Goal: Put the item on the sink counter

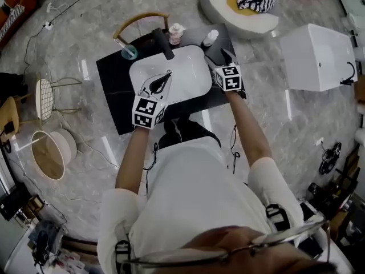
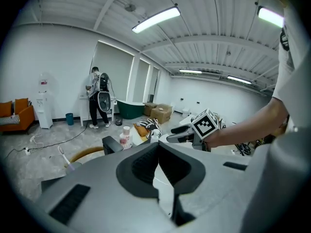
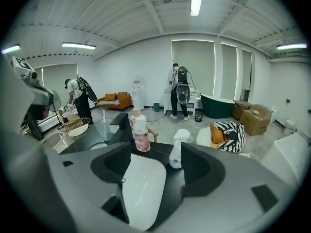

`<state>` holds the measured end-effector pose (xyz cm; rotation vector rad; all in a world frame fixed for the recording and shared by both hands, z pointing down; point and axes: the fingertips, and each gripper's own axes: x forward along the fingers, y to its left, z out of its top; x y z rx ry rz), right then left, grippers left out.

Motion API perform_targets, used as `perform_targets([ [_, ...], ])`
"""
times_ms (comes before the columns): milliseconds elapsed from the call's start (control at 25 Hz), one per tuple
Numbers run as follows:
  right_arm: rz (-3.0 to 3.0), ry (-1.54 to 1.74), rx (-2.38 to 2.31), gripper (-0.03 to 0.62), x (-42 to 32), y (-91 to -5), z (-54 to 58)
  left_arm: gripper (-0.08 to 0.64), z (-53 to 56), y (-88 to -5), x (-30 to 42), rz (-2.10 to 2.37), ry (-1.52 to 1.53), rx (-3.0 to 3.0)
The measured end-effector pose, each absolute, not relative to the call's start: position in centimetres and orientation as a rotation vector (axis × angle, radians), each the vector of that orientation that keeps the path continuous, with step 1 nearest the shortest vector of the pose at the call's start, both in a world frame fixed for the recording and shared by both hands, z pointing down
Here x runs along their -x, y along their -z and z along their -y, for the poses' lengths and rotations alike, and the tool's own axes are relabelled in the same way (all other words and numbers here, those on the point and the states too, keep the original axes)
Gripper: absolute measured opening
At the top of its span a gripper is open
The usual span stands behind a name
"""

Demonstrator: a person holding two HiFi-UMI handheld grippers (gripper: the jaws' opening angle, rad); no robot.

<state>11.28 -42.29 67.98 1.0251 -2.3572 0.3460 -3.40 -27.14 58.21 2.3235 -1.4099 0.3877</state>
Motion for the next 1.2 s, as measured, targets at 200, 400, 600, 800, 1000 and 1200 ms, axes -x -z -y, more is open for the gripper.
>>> perform_targets([
  [200, 2.377, -0.329, -1.100, 0.297, -11.6, -63.8, 39.2, 0.005, 24.7, -56.5, 3.9, 1.360, -0.384, -2.379],
  [400, 2.399, -0.318, -1.166, 0.252, -12.6, -59.7, 36.2, 0.005, 22.3, -54.9, 3.8, 1.321, -0.370, -2.422],
  [600, 2.433, -0.352, -1.207, 0.199, -12.7, -56.8, 33.2, 0.005, 20.8, -53.9, 4.0, 1.304, -0.331, -2.452],
  [800, 2.449, -0.309, -1.228, 0.146, -13.3, -54.2, 30.0, 0.005, 19.6, -53.1, 3.6, 1.285, -0.314, -2.462],
  [1000, 2.482, -0.305, -1.235, 0.094, -14.2, -52.1, 27.6, 0.005, 18.9, -51.9, 2.7, 1.279, -0.300, -2.484],
  [1200, 2.507, -0.304, -1.213, 0.058, -15.8, -51.5, 26.1, 0.005, 18.2, -50.5, 0.9, 1.296, -0.291, -2.509],
])
